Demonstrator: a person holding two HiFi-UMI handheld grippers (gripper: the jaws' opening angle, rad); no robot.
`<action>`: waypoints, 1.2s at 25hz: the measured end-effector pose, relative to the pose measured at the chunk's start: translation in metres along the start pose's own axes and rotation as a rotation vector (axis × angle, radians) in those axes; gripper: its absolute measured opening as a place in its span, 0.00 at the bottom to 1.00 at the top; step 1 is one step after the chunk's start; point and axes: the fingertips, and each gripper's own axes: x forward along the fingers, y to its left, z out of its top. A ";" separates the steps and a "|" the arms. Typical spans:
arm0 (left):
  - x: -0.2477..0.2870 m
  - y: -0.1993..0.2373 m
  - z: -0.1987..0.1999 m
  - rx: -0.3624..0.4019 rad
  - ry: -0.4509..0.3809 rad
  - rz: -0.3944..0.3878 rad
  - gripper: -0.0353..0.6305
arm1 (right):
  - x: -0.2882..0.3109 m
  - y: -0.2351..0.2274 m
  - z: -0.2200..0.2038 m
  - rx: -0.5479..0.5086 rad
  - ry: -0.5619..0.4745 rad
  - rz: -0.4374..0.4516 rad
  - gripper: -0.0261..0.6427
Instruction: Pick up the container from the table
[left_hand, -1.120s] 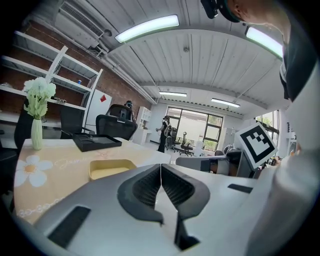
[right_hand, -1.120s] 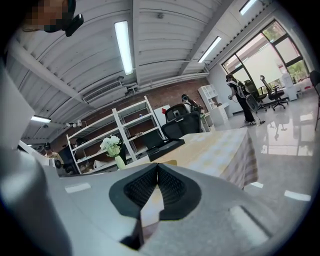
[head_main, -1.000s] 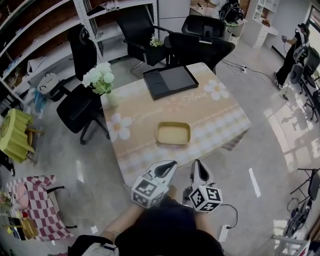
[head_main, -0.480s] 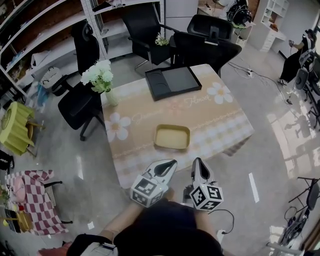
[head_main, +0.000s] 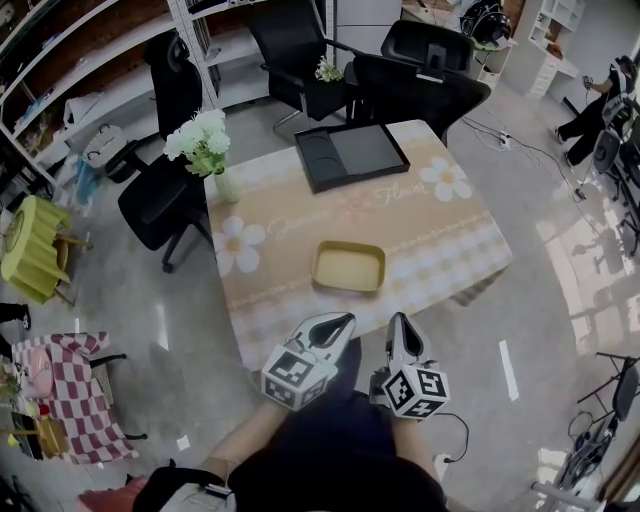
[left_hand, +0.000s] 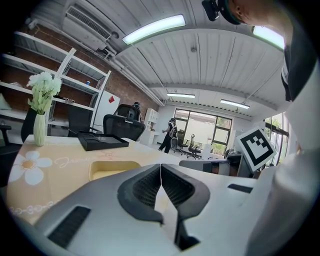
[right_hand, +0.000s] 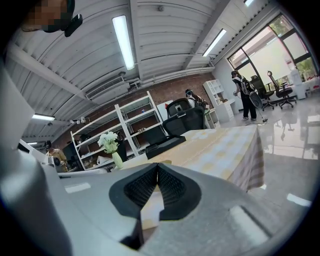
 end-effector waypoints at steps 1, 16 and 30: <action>0.000 0.000 0.000 0.000 0.001 0.000 0.07 | 0.000 -0.001 -0.001 -0.001 0.002 -0.002 0.05; 0.035 0.022 0.009 -0.026 -0.002 0.000 0.07 | 0.035 -0.020 0.016 -0.024 0.017 -0.016 0.05; 0.062 0.059 0.011 -0.106 0.016 0.060 0.07 | 0.079 -0.025 0.010 -0.043 0.099 0.027 0.05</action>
